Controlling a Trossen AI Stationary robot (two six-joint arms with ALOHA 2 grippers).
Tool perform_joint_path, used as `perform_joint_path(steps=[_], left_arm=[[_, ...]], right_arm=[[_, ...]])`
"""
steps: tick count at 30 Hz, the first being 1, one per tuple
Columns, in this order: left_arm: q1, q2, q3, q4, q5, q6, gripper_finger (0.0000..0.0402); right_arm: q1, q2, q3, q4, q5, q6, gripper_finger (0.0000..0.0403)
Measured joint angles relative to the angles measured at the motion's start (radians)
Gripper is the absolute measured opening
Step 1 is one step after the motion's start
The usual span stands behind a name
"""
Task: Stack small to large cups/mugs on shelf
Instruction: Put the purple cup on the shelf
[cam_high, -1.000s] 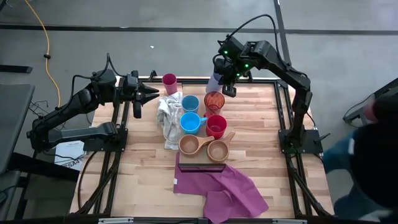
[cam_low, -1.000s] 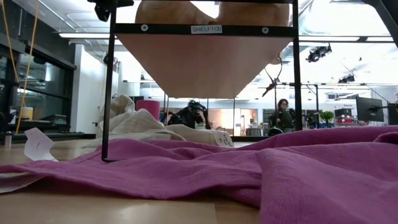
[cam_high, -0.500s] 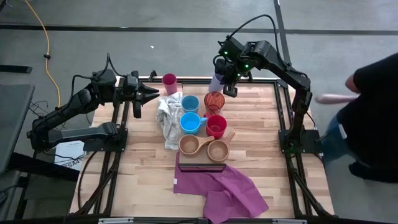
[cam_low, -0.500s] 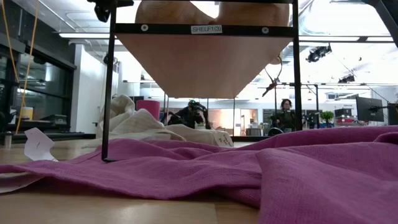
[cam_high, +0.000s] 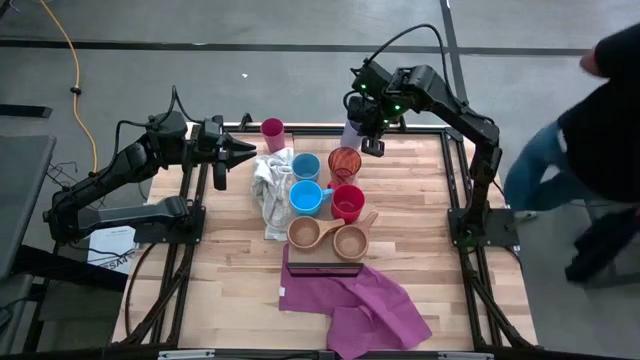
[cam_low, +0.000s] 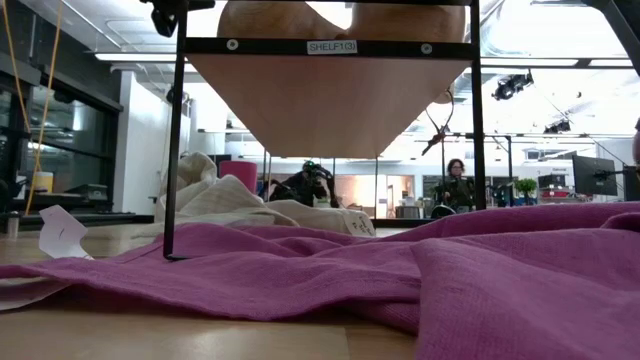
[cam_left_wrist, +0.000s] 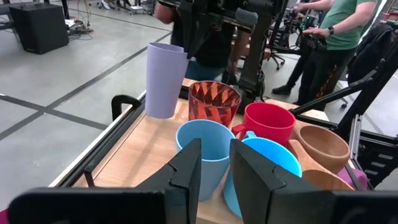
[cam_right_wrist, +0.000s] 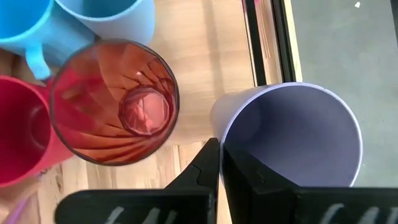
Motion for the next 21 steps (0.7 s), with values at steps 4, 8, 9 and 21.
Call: perform_joint_path(steps=[4, 8, 9, 21], left_arm=[[0.0, 0.0, 0.0, 0.0, 0.0, -0.005, 0.0074], [0.0, 0.0, 0.0, 0.0, 0.0, -0.009, 0.0074], [0.0, 0.0, 0.0, 0.0, 0.0, -0.009, 0.0074], [0.0, 0.0, 0.0, 0.001, 0.0, -0.009, 0.0074]], right_arm=[[0.0, 0.0, 0.0, -0.001, 0.0, 0.0, 0.0], [0.0, -0.001, 0.0, 0.0, 0.0, -0.007, 0.0], [0.0, -0.001, 0.0, 0.001, 0.0, -0.008, 0.0], [0.0, -0.001, 0.0, 0.037, -0.029, -0.011, 0.0]])
